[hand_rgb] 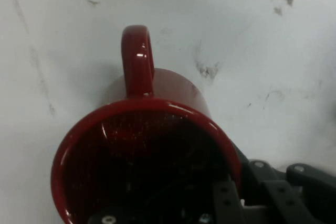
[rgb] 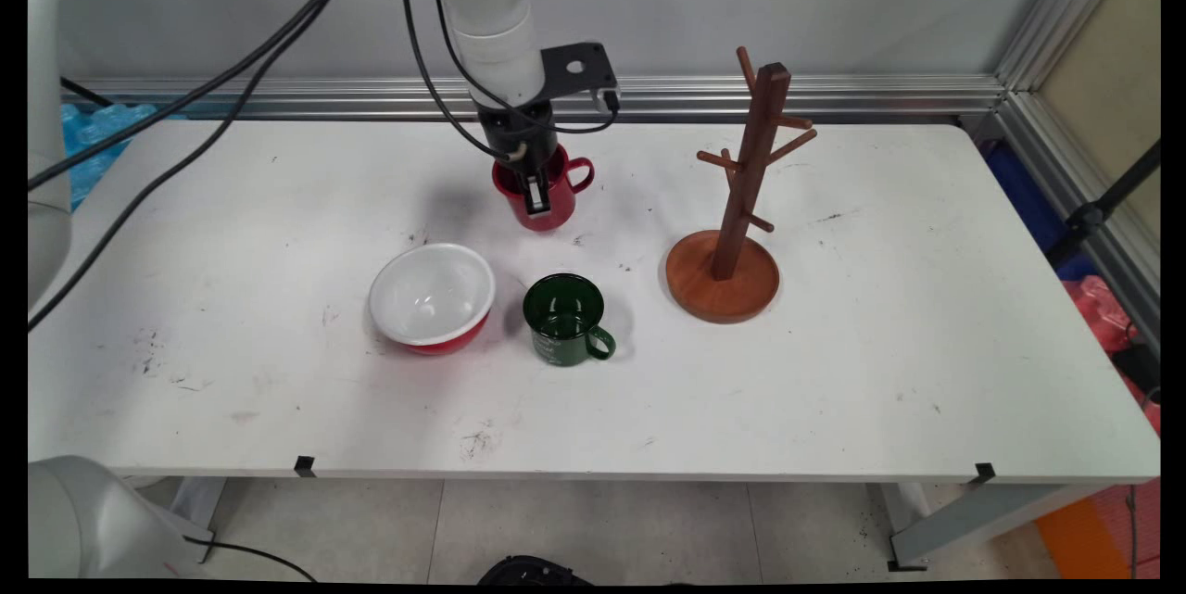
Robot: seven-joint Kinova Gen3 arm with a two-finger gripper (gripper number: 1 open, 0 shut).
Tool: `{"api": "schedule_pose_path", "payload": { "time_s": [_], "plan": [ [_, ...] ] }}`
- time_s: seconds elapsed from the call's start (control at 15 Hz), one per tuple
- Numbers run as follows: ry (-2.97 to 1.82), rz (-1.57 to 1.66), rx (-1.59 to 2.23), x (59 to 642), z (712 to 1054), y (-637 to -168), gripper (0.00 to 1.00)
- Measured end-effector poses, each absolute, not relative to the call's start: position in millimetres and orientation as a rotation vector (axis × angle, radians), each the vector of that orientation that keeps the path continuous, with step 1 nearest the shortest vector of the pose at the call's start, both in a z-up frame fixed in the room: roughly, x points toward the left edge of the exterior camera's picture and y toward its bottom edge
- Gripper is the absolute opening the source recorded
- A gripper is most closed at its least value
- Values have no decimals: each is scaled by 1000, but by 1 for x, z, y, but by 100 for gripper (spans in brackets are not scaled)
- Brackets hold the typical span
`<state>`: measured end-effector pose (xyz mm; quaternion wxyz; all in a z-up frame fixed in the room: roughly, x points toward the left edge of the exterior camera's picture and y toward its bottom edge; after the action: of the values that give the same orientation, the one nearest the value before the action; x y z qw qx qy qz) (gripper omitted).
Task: Place the picked object on the table
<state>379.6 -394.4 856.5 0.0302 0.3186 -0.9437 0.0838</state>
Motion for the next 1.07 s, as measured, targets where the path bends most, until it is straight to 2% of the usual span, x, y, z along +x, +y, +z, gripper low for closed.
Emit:
{"api": "schedule_pose_path", "payload": {
  "time_s": [0.93, 1.0, 1.07],
  "plan": [
    [-2918, 172, 1106, 369, 831, -413, 0],
    [-2916, 169, 1111, 369, 831, -414, 100],
    [-2914, 169, 1114, 368, 831, -415, 100]
  ]
}}
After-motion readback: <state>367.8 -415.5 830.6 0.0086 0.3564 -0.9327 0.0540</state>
